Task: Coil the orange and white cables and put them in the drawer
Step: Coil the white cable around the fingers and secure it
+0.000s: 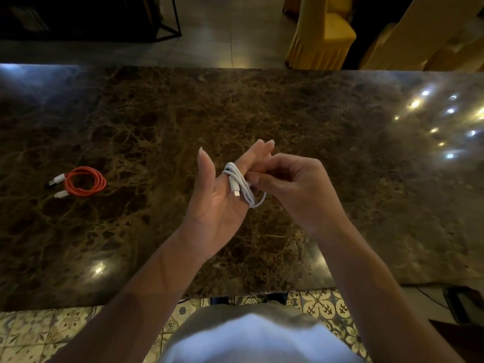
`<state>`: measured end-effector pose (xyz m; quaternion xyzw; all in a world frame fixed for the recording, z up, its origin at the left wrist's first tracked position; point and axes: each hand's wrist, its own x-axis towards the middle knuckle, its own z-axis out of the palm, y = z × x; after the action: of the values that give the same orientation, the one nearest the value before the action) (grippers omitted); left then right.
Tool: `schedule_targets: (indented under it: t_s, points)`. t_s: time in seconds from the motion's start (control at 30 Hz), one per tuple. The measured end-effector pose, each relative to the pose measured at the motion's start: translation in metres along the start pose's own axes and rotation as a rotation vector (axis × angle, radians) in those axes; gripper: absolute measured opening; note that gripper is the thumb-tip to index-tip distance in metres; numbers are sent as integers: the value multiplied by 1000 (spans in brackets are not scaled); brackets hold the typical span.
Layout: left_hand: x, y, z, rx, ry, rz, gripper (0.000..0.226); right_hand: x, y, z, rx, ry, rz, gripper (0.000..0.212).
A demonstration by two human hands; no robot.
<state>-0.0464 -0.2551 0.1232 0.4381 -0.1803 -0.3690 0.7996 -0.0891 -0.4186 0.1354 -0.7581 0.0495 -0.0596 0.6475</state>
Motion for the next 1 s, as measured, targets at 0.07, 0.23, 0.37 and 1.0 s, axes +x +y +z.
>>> schedule_targets:
  t_s: [0.07, 0.23, 0.37, 1.0]
  points:
    - [-1, -1, 2, 1, 16, 2, 119, -4, -2, 4, -29, 27, -7, 7]
    - [-2, 5, -2, -26, 43, -9, 115, -15, -11, 9, -207, 16, -58, 13]
    - [-3, 11, -5, -47, 61, 10, 111, -21, -7, 20, -252, 62, -60, 19]
    - [-3, -3, -9, -101, 82, -60, 108, -14, -8, 13, -334, -166, -57, 27]
